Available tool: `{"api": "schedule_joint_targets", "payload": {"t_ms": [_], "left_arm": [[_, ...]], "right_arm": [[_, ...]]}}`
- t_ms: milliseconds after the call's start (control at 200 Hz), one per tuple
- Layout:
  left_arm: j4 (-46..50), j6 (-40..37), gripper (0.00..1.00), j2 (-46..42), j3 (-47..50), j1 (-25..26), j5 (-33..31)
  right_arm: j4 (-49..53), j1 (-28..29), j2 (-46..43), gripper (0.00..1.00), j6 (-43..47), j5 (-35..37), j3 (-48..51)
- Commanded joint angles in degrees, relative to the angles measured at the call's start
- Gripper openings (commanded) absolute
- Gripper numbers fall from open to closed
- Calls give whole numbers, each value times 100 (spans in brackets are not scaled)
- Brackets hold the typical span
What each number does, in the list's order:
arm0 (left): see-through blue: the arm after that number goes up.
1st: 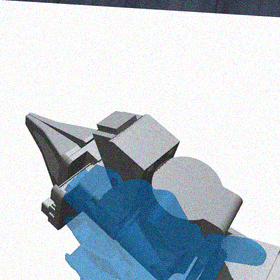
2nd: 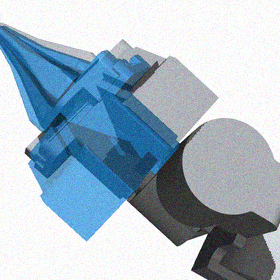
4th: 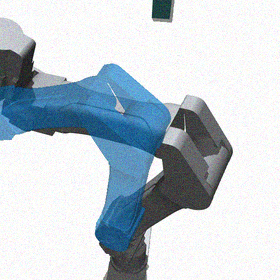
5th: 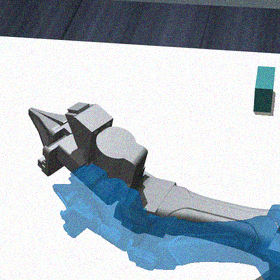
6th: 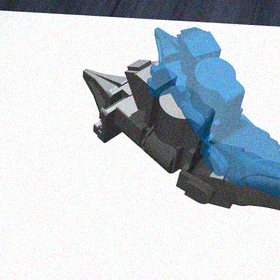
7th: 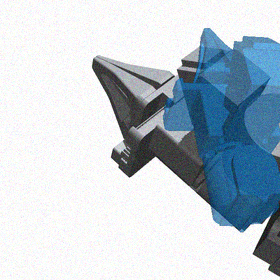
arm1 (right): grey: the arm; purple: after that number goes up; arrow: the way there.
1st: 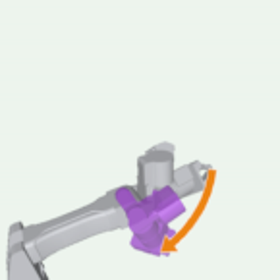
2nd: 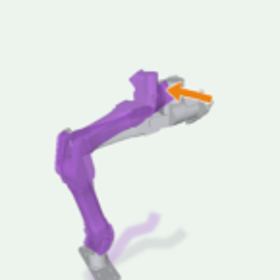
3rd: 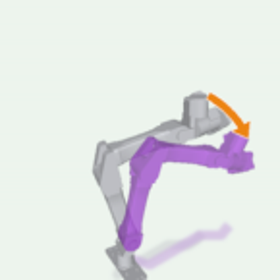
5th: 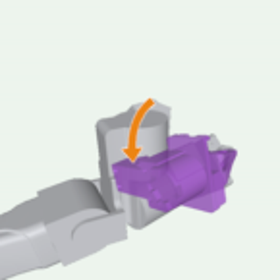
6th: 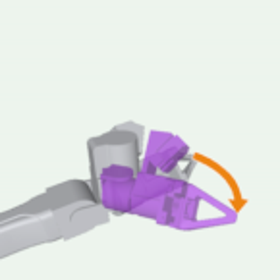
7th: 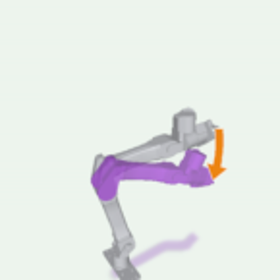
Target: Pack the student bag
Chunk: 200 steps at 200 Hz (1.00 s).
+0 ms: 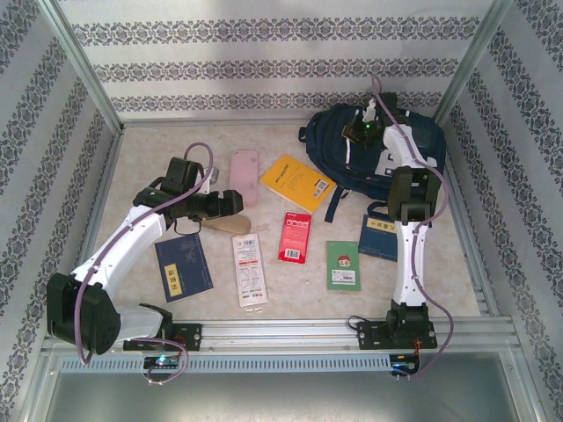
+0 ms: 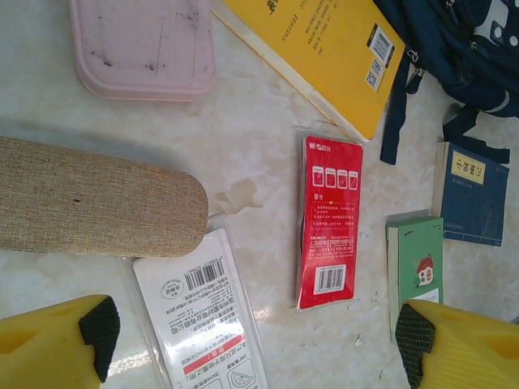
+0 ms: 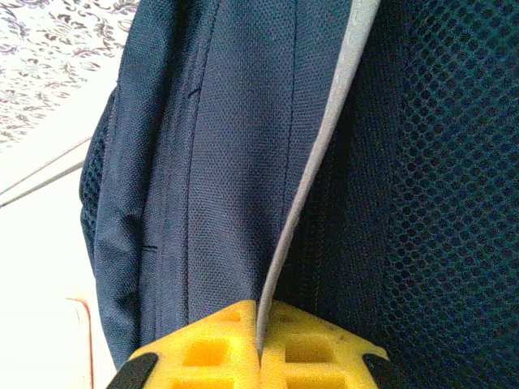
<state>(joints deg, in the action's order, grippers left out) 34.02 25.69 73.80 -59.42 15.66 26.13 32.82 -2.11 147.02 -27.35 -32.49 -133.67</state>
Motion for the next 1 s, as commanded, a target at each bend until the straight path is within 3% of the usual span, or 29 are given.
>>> {"api": "schedule_joint_targets", "payload": {"t_ms": [0, 380, 610, 764, 994], "left_arm": [[-102, -168, 90, -19, -86, 42, -39], [12, -312, 95, -589, -12, 34, -643], [61, -424, 95, -1093, 137, 41, -973], [68, -406, 94, -1211, 157, 58, -1027], [-53, -410, 92, -1359, 222, 178, -1036]], "right_arm": [[-29, 2, -548, 0, -127, -189, 95], [-193, -22, -2649, 0, -94, -156, 732], [179, 227, -4172, 0, 319, 886, 2108], [725, 1070, -5075, 0, 767, 2520, 2840], [677, 2335, -5401, 0, -324, 3477, 3836]]}}
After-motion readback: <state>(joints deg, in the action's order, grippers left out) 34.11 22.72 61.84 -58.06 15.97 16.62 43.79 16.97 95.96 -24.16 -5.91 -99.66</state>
